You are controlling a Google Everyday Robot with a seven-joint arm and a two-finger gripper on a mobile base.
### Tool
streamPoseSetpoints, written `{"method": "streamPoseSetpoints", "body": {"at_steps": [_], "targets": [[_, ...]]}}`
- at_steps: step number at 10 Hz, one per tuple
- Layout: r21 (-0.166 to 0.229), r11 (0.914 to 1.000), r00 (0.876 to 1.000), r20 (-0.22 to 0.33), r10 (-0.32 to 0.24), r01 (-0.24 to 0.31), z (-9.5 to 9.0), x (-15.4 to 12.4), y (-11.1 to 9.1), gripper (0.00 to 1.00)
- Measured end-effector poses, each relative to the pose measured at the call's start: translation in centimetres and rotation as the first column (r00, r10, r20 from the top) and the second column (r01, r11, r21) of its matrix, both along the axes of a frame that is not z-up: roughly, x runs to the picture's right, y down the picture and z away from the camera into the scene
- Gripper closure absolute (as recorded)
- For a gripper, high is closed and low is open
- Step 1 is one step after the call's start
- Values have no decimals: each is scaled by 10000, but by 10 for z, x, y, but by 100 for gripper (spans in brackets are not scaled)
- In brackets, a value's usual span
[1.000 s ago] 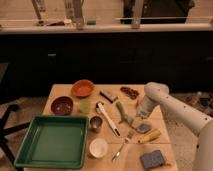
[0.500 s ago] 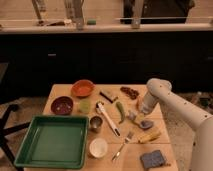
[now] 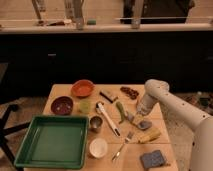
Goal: Wipe table surface with towel
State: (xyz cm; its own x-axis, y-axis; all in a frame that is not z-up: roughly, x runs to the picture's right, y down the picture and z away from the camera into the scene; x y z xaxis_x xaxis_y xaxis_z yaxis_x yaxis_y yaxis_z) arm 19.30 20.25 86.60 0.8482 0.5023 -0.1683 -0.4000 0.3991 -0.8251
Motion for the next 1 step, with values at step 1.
{"method": "streamPoseSetpoints", "body": {"at_steps": [1], "targets": [[-57,10000,10000,20,60,-60,-1,1,2,100]]}}
